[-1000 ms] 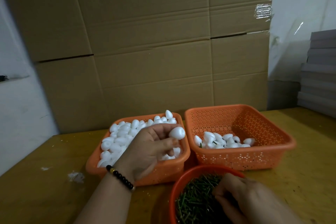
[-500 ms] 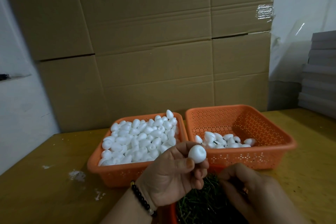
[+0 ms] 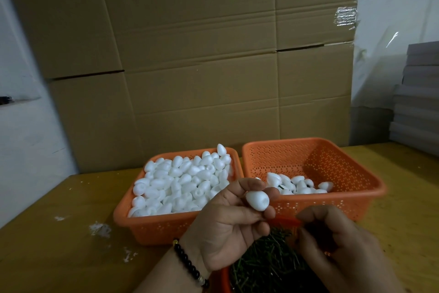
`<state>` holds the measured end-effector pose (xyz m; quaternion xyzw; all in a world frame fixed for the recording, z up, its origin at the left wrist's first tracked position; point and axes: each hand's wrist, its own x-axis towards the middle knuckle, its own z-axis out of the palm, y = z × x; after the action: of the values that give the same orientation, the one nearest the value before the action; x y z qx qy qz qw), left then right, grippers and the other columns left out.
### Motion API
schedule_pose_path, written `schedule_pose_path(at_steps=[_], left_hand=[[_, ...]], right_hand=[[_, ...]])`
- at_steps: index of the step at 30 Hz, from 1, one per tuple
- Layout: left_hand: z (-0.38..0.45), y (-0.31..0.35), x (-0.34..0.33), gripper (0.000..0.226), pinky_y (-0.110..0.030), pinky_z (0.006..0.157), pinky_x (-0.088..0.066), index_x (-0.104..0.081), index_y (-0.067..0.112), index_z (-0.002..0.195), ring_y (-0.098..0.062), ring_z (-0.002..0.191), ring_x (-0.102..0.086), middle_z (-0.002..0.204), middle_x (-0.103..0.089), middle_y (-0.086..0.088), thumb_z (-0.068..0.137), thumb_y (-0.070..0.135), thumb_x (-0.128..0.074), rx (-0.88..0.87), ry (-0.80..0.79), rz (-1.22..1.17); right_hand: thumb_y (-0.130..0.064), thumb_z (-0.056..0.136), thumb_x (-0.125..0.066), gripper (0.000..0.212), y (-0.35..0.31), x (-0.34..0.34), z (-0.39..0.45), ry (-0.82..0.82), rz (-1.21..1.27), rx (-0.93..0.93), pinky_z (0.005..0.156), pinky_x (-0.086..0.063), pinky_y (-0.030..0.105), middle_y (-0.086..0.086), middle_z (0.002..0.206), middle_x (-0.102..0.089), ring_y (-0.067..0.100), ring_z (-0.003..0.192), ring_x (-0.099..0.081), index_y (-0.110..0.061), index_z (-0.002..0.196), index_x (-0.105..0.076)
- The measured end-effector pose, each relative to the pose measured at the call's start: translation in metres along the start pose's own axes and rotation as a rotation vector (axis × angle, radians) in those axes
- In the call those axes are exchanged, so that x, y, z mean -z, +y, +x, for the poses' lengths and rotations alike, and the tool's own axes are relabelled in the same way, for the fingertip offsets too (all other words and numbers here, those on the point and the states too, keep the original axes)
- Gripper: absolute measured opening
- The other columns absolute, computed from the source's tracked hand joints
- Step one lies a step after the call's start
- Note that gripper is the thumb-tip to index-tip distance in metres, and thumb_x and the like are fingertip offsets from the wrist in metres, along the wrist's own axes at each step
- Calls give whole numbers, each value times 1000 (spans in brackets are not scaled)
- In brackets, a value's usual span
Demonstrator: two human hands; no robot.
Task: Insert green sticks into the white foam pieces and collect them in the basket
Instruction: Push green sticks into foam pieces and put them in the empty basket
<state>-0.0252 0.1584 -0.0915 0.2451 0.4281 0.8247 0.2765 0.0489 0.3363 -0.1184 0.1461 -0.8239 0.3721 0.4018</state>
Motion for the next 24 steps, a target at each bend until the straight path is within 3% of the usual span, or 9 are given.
schedule_pose_path(at_steps=[12,19,24], left_hand=[[-1,3,-4,48,-25,65,-48,-74,12,102,-14,83,-63,109,-69,-13,71,-12,-46,-29,11,116],[-2,3,-9,40,-23,63,-48,-71,9,112,-12,80,-62,112,-68,-13,77,-5,-57,-26,42,143],[-2,0,-15,33,-23,56,-48,-73,6,106,-11,72,-59,98,-70,-9,76,-2,-62,-37,100,150]], right_hand=[[2,46,-91,68,6,-2,-1,1,-25,73,60,-40,-4,-23,76,-63,-15,70,-60,-38,87,-54],[-4,53,-86,56,7,-1,1,40,-32,124,61,-44,1,-19,77,-64,-9,75,-61,-35,90,-57],[-2,51,-88,41,9,-1,0,28,-91,121,58,-49,14,-13,75,-64,-2,69,-60,-22,82,-69]])
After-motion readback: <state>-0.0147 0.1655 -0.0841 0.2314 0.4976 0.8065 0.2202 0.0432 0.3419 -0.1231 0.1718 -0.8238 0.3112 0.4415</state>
